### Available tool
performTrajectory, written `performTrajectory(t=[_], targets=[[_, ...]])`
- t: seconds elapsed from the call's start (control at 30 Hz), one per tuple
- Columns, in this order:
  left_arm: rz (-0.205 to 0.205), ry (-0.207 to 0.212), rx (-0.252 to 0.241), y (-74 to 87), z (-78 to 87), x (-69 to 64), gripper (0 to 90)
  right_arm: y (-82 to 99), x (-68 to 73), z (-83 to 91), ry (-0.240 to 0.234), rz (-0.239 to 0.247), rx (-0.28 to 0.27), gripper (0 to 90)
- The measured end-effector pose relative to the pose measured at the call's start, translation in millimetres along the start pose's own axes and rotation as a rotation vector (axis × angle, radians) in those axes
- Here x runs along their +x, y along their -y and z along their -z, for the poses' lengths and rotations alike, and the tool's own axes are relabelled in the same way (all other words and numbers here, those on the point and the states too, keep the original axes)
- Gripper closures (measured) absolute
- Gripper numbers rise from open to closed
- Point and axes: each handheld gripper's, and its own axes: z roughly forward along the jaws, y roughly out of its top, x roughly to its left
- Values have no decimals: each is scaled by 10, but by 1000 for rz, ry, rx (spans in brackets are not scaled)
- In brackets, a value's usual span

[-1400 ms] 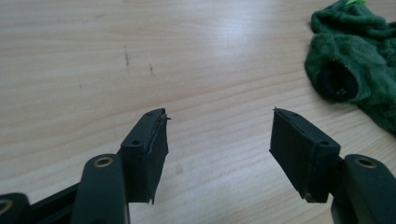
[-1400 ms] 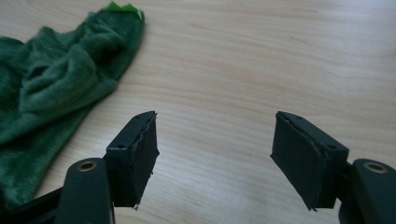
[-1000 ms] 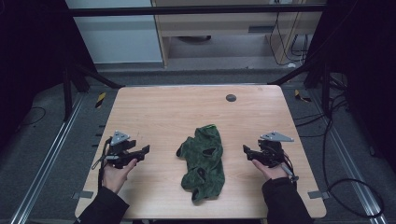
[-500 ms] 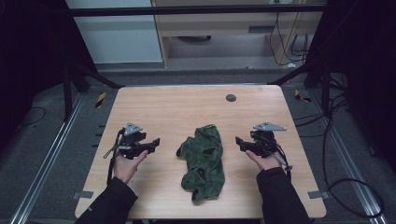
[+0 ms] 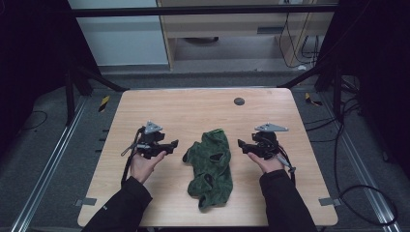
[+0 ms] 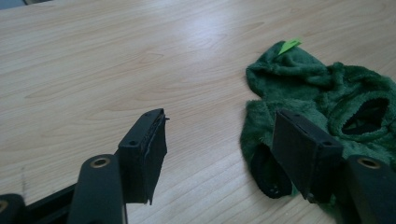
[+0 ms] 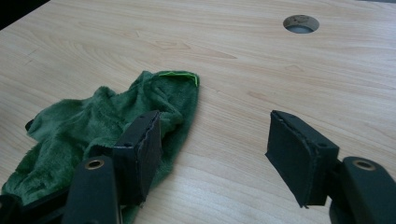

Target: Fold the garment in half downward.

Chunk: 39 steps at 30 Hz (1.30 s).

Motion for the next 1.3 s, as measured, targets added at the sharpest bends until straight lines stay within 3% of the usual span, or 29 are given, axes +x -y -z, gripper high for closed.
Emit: performTrajectory(t=[0.47, 0.57, 0.83, 1.3], targets=[[-48, 54, 40, -148, -400, -244, 377, -65, 135, -210, -42, 12, 33, 403], [-38, 63, 51, -160, -475, -270, 392, -61, 162, -263, -47, 20, 42, 414], [-54, 70, 107, -138, -662, -323, 412, -16, 228, -429, -81, 14, 81, 438], [-64, 88, 186, -35, -894, -371, 476, 111, 275, -646, -95, 30, 164, 506]])
